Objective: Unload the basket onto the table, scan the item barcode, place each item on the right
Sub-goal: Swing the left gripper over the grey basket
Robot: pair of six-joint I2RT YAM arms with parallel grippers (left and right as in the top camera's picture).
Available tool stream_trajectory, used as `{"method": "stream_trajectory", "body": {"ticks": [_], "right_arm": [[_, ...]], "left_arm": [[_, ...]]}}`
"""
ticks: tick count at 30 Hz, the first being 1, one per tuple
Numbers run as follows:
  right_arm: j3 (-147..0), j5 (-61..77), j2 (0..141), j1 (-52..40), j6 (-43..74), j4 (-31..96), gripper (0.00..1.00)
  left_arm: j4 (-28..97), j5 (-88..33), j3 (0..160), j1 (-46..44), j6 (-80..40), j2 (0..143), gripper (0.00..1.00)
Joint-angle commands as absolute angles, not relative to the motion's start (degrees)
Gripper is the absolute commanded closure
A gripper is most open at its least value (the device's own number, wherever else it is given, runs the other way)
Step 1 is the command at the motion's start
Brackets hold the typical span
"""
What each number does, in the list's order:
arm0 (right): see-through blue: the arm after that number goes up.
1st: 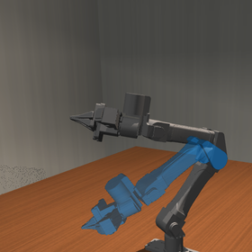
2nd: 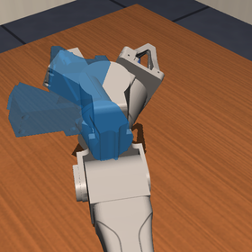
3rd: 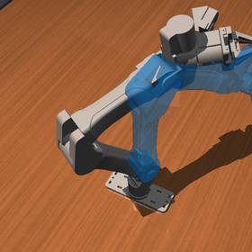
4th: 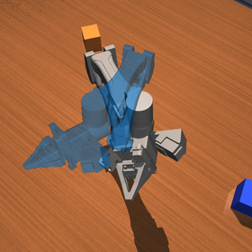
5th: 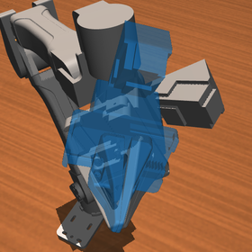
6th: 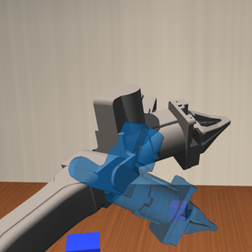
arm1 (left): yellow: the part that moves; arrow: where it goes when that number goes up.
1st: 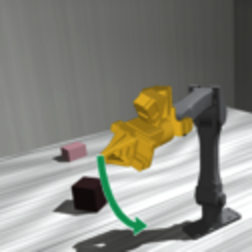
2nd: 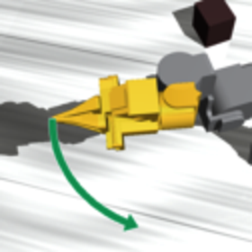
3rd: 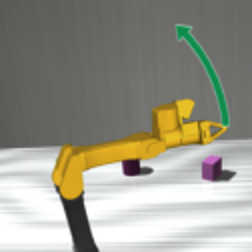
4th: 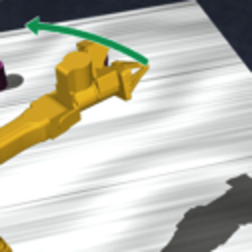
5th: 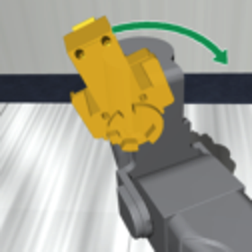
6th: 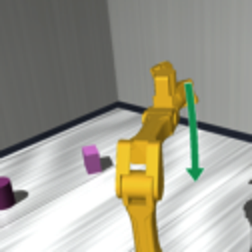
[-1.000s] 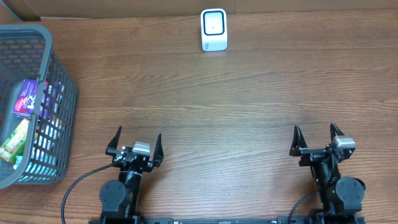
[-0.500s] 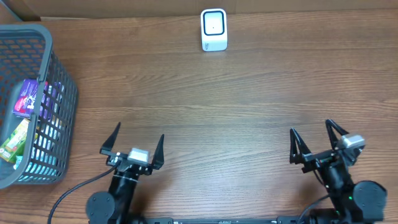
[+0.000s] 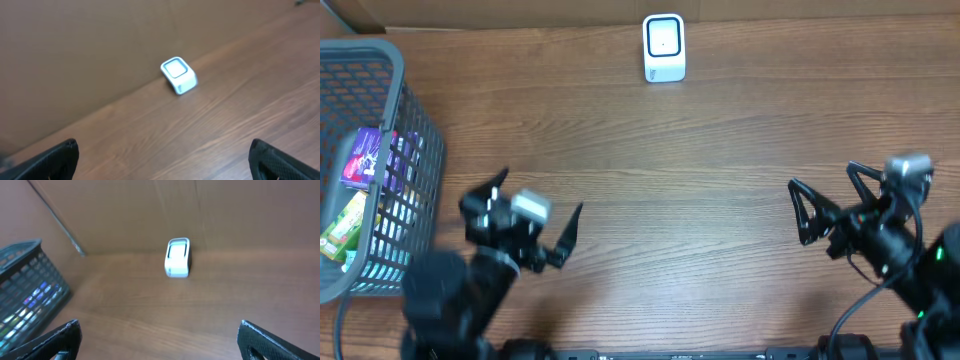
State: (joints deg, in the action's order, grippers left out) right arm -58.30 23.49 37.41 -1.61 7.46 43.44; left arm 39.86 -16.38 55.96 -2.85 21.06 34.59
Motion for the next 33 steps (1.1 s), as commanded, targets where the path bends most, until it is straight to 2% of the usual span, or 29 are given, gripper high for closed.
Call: {"method": "stream_trajectory", "body": {"ticks": [1, 5, 9, 14, 18, 20, 23, 25, 29, 33], "right_arm": [[-67.44, 24.51, 45.15, -1.87, 7.03, 49.87, 0.0], [-75.96, 24.51, 53.82, -1.87, 7.03, 59.46, 0.0], [-80.34, 24.51, 60.01, -1.87, 7.09, 62.85, 0.0], [-80.34, 29.89, 64.99, -1.87, 7.49, 63.64, 0.0], [-80.34, 32.27, 67.77, -1.87, 7.49, 63.64, 0.0], [-80.34, 32.25, 68.73, -1.87, 7.46, 64.05, 0.0], [-80.34, 32.03, 69.49, -1.87, 7.33, 64.2, 0.0], [-80.34, 31.53, 69.58, -1.87, 7.22, 64.18, 0.0], [-80.31, 30.46, 69.58, -1.87, 7.22, 64.71, 0.0], [-80.31, 28.73, 69.58, -1.87, 7.27, 65.8, 0.0]], "left_arm": [[50.33, -22.68, 72.6, -2.52, 25.26, 48.75, 0.0], [66.13, -25.21, 90.56, -2.63, 25.1, 63.26, 0.0], [75.07, -25.8, 100.71, -2.66, 25.08, 72.62, 0.0], [77.19, -32.84, 103.24, -2.66, 17.19, 77.54, 0.0], [76.73, -32.29, 103.24, -2.63, 15.64, 79.53, 0.0], [75.4, -29.17, 103.24, -2.61, 12.6, 79.88, 0.01], [74.28, -11.57, 103.42, -2.04, -4.38, 79.96, 0.0], [74.81, -4.08, 103.94, -0.62, -11.03, 79.96, 0.0], [75.18, -0.43, 106.34, 6.07, -14.92, 79.96, 0.0], [74.74, -0.45, 108.22, 16.45, -19.09, 79.96, 0.0]]}}
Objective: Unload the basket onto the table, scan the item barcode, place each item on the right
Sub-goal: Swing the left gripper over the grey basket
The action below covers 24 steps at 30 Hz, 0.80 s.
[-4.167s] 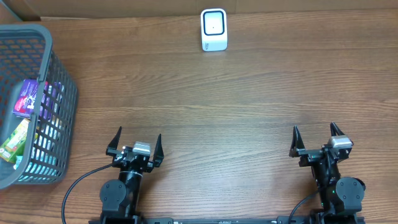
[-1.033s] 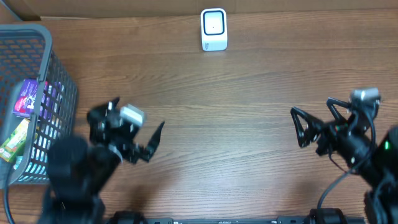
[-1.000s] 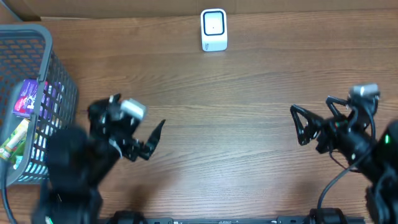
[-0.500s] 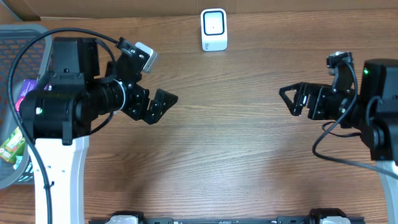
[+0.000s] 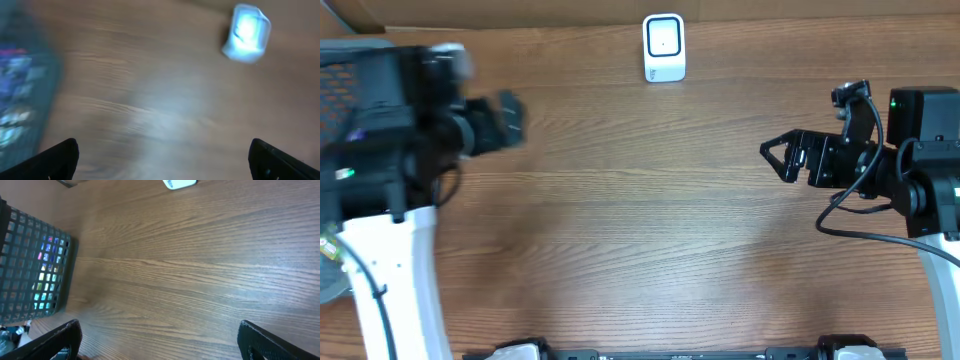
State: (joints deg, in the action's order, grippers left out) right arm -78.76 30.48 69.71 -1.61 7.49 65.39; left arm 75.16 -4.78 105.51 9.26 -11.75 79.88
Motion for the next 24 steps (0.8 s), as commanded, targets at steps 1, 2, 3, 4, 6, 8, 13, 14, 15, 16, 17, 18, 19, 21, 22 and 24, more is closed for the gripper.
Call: {"method": "stream_trajectory", "body": {"ticks": [1, 2, 3, 4, 6, 8, 13, 14, 15, 16, 17, 18, 19, 21, 22, 24], "right_arm": [[-80.31, 27.97, 69.58, -1.87, 7.27, 66.17, 0.0], [-80.31, 27.2, 69.58, -1.87, 7.27, 66.46, 0.0], [-80.31, 26.41, 69.58, -1.87, 7.27, 66.81, 0.0], [-80.31, 25.87, 69.58, -1.87, 7.27, 67.09, 0.0], [-80.31, 24.8, 69.58, -1.87, 7.27, 67.79, 0.0], [-80.31, 23.14, 69.58, -1.87, 7.27, 68.6, 0.0], [-80.31, 22.52, 69.58, -1.87, 7.27, 68.71, 0.0], [-80.31, 22.52, 69.58, -1.87, 7.27, 68.71, 0.0], [-80.31, 22.52, 69.58, -1.87, 7.27, 68.73, 0.0], [-80.31, 22.52, 69.58, -1.87, 7.27, 68.77, 0.0], [-80.31, 22.52, 69.58, -1.87, 7.27, 68.82, 0.0], [-80.31, 22.52, 69.58, -1.87, 7.27, 68.84, 0.0], [-80.31, 22.52, 69.58, -1.87, 7.27, 68.93, 0.0], [-80.31, 22.5, 69.58, -1.87, 7.27, 68.93, 0.0], [-80.31, 22.52, 69.58, -1.87, 7.27, 68.9, 0.0], [-80.31, 22.52, 69.58, -1.87, 7.27, 68.86, 0.0]], "left_arm": [[74.54, -0.45, 108.22, 19.55, -20.32, 79.96, 0.0], [74.52, -0.43, 108.2, 21.89, -20.93, 80.05, 0.0], [74.54, -0.4, 108.2, 25.23, -21.58, 80.31, 0.0], [74.56, -0.4, 108.14, 28.16, -22.44, 80.66, 0.02], [74.81, -0.45, 108.09, 33.01, -25.87, 81.62, 0.04], [74.39, -0.69, 108.09, 37.56, -29.02, 83.55, 0.02], [73.03, -1.06, 108.09, 40.53, -30.94, 87.42, 0.02], [72.55, -0.91, 108.09, 40.56, -30.92, 88.03, 0.02], [71.77, -0.58, 108.09, 40.56, -30.89, 88.73, 0.02], [70.57, 0.67, 108.09, 40.56, -30.87, 89.78, 0.02], [69.67, 1.67, 108.09, 40.6, -30.87, 90.48, 0.01], [68.75, 2.79, 108.09, 40.6, -30.87, 91.29, 0.0], [67.55, 4.49, 108.09, 40.6, -30.87, 92.9, 0.0], [66.59, 5.13, 108.09, 40.6, -30.85, 95.09, 0.0], [65.69, 5.17, 108.09, 40.6, -30.76, 96.62, 0.0], [64.14, 5.13, 108.09, 40.6, -29.32, 99.5, 0.04]]}}
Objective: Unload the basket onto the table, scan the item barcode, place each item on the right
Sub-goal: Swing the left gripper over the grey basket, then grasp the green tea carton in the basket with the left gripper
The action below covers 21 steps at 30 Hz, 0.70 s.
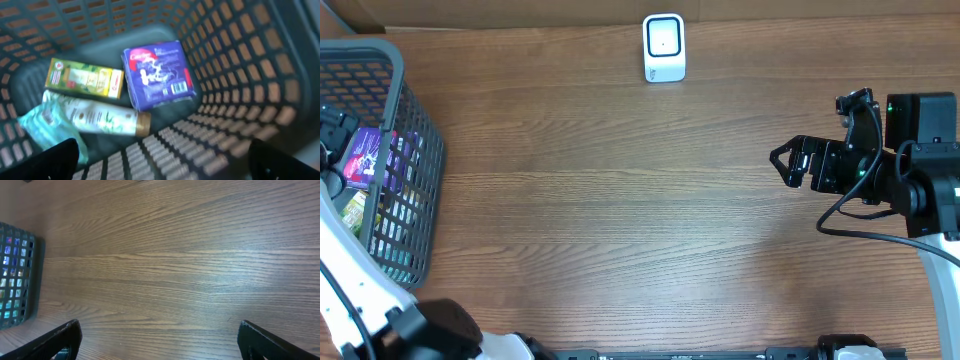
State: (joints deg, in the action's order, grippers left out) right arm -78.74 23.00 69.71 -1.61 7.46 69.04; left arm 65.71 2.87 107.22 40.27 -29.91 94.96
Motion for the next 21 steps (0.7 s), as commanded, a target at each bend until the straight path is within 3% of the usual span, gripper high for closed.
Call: {"method": "stream_trajectory", "body": {"ticks": [1, 4, 21], "right_arm": [[-80.31, 22.5, 69.63, -1.87, 7.25, 68.82, 0.0], [-80.31, 22.5, 69.76, -1.87, 7.25, 68.97, 0.0], [-80.2, 22.52, 75.02, -1.87, 7.22, 70.24, 0.0]], "left_arm": [[63.68, 5.15, 108.09, 40.62, -28.53, 101.16, 0.06], [64.1, 5.61, 108.09, 41.25, -26.98, 105.27, 0.12], [63.72, 4.93, 98.98, 52.49, -27.9, 111.33, 0.12]]}}
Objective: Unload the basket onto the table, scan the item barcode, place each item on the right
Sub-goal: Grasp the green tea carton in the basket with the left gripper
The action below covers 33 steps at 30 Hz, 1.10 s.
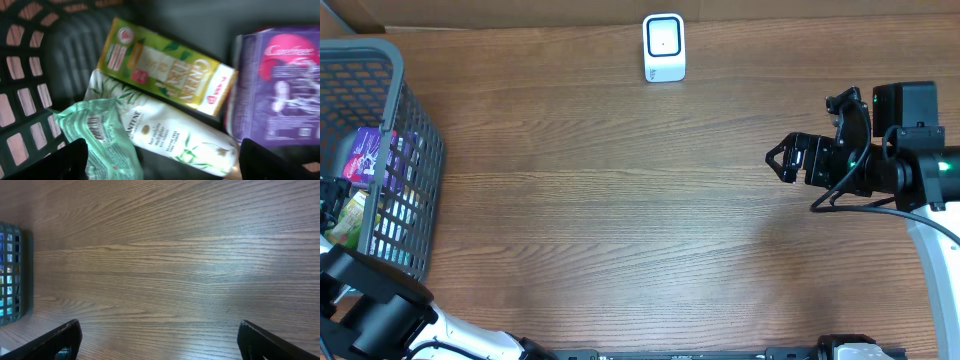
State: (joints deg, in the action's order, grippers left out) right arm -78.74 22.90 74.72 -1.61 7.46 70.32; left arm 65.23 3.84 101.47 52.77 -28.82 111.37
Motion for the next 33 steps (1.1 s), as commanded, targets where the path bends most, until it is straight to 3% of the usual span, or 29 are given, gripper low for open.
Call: {"method": "stream_trajectory", "body": {"ticks": [1, 5, 9, 22, 28, 33], "right_arm": [[-80.2, 22.52, 75.16, -1.87, 7.22, 70.32, 0.0], [-80.2, 22.48, 75.24, -1.87, 7.05, 70.72, 0.0], [-80.2, 22.5, 75.26, -1.87, 7.05, 70.61, 0.0], [-80.2, 22.48, 75.64, -1.87, 7.07, 71.35, 0.0], [-80.2, 22.48, 75.68, -1.87, 7.09, 72.14, 0.0], [-80.2, 22.22, 75.68, -1.87, 7.05, 72.4, 0.0]], "left_arm": [[62.5, 5.67, 98.06, 52.49, -25.56, 111.33, 0.12], [55.4, 6.57, 94.35, 52.47, -12.78, 111.33, 0.16], [53.41, 6.39, 93.58, 52.47, -9.13, 111.33, 0.0], [49.93, 2.92, 93.58, 52.38, 27.0, 111.33, 0.0], [46.41, -1.96, 93.56, 52.38, 39.44, 112.22, 0.06], [45.71, -3.68, 93.56, 51.18, 43.55, 114.89, 0.04]]}}
